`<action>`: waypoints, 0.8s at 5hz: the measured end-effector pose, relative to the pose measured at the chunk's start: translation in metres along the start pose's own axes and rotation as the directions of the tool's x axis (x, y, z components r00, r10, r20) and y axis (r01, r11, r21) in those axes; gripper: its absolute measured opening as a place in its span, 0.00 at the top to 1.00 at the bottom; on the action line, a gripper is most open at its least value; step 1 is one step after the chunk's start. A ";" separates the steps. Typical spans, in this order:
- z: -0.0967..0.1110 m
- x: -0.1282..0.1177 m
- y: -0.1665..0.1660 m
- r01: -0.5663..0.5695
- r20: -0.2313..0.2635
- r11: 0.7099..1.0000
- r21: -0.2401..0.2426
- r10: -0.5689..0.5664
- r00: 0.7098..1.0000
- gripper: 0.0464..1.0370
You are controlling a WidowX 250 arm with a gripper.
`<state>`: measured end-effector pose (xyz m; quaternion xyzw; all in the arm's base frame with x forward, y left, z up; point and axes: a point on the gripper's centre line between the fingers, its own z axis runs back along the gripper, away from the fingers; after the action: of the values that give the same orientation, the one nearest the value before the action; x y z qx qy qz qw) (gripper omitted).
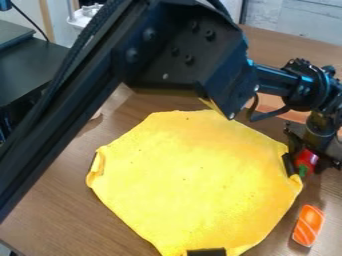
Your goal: Move the red object from the top right of the table to the bottom left side of the yellow cloth
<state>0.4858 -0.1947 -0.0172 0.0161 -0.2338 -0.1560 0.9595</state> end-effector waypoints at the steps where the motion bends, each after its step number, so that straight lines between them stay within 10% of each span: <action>1: -0.001 -0.001 0.000 -0.008 0.000 1.000 -0.006 0.008 1.000 0.54; 4: 0.020 -0.013 -0.010 0.041 0.077 0.994 -0.105 -0.033 0.996 0.54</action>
<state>0.4630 -0.1993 -0.0061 -0.0364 -0.2606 -0.1866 0.9465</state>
